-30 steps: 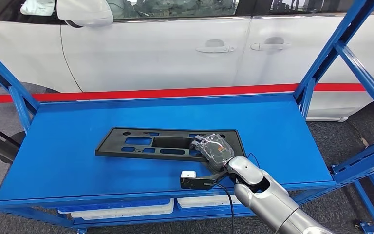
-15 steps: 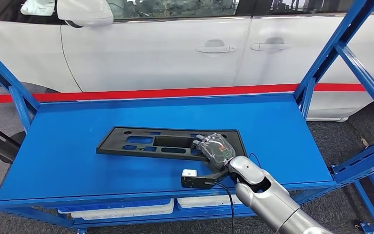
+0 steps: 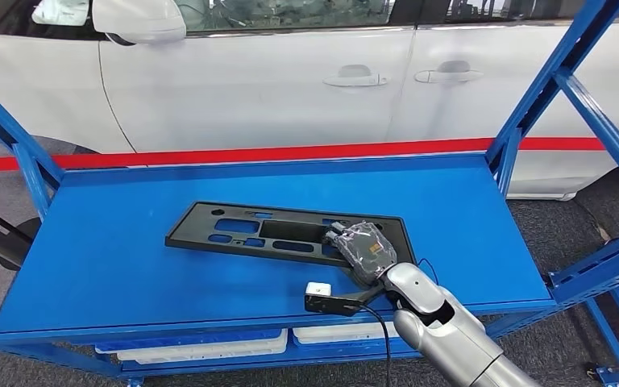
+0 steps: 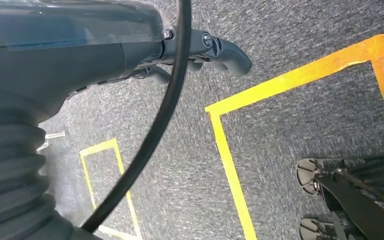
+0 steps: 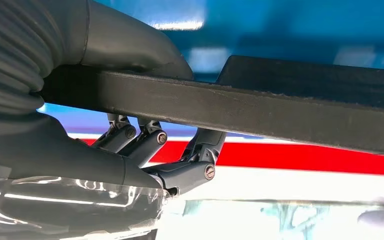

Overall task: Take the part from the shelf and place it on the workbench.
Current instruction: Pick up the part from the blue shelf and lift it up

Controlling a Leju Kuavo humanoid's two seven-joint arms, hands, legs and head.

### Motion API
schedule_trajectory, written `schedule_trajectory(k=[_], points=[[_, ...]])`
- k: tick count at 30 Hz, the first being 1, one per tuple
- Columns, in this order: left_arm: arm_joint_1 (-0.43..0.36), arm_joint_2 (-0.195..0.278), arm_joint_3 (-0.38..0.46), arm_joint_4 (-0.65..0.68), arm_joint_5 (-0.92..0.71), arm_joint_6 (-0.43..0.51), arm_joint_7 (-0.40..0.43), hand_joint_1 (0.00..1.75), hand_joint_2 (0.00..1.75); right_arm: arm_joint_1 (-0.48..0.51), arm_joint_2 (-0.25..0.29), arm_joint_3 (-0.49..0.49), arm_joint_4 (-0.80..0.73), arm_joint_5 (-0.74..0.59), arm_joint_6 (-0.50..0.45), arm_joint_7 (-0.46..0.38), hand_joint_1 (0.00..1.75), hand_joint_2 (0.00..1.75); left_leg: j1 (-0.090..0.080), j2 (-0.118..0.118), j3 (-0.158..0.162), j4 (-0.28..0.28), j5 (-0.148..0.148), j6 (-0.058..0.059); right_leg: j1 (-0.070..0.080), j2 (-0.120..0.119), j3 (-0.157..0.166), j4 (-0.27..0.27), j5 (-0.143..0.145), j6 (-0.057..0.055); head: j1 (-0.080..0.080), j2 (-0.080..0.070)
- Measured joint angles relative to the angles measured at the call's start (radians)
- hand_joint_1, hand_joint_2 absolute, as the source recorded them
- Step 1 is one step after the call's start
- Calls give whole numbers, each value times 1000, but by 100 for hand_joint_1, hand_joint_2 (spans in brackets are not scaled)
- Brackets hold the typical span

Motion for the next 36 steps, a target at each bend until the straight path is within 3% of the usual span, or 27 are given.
schedule_trajectory(k=[8, 15, 19, 21, 23, 24, 25, 26, 27, 28, 30, 31, 34, 36], points=[[0, 0, -11, 0, 6, 13, 4, 0, 175, 36, -8, -50, -151, 251, -276, 22, 169, 175, 0, 0, -3, 0, 0, 0, 0, 0, -3, 0, 0, 0, 0, 0], [-1, 1, -28, 0, -1, 14, 4, 0, 175, 47, -19, -69, -224, 346, -306, 39, 169, 175, -6, 0, -4, 3, -4, 5, -5, 0, -3, -2, -1, 3, 0, 0], [-2, 1, -35, 0, -2, 13, 7, 0, 175, 48, -25, -69, -238, 360, -311, 38, 169, 175, -6, 2, 0, -7, 4, 17, -7, 0, -2, 1, -3, 16, 0, 0], [-4, 1, -39, 0, -2, 13, 9, 0, 175, 46, -32, -69, -241, 366, -309, 35, 169, 175, 1, 5, 4, -22, 15, 24, -7, 1, -24, 53, -43, 23, 0, 0], [-5, 1, -43, 0, -2, 13, 11, 0, 175, 46, -38, -69, -242, 368, -308, 34, 169, 175, 3, 7, 3, -25, 18, 27, -14, 1, -79, 175, -111, 31, 0, 0], [-5, 1, -45, 0, -2, 13, 11, 0, 175, 48, -41, -69, -242, 369, -308, 33, 169, 175, 3, 8, 1, -24, 18, 27, -18, 0, -107, 236, -133, 35, 0, 0], [-5, 1, -46, 0, -2, 13, 12, 0, 175, 49, -43, -69, -242, 369, -308, 33, 169, 175, 4, 8, 0, -23, 19, 26, -22, 0, -125, 273, -138, 39, 0, 0], [-5, 1, -47, 0, -2, 13, 12, 0, 175, 50, -45, -69, -242, 370, -308, 33, 169, 175, 6, 8, -2, -20, 19, 24, -27, 0, -126, 274, -122, 43, 0, 0], [-5, 1, -48, 0, -2, 12, 13, 0, 175, 51, -46, -69, -242, 370, -308, 33, 169, 175, 8, 8, -4, -17, 18, 22, -31, -1, -107, 235, -89, 47, 0, 0], [-5, 1, -49, 0, -2, 12, 13, 0, 175, 50, -48, -69, -242, 370, -308, 33, 169, 175, 11, 8, -6, -11, 17, 17, -36, -2, -74, 168, -51, 50, 0, 0], [-5, 2, -49, 0, -2, 12, 13, 0, 175, 49, -50, -69, -242, 370, -306, 33, 169, 175, 12, 5, -14, 0, 16, 2, -36, -1, -19, 55, -8, 50, 0, 0], [-6, 2, -50, 0, -2, 12, 13, 0, 175, 48, -51, -68, -242, 370, -303, 33, 169, 175, 12, 4, -17, 3, 17, -6, -34, 1, -10, 31, -4, 46, 0, 0], [-5, 2, -50, 0, 1, 11, 13, 0, 175, 44, -53, -65, -241, 370, -286, 33, 169, 175, 14, 2, -26, 5, 26, -29, -29, 3, -23, 26, 3, 19, 0, 0], [-5, 2, -51, 0, 3, 9, 13, 0, 175, 40, -53, -62, -238, 370, -278, 33, 169, 175, 18, 2, -45, 43, -14, -37, -29, 0, -36, 23, 18, -1, 0, 0]])
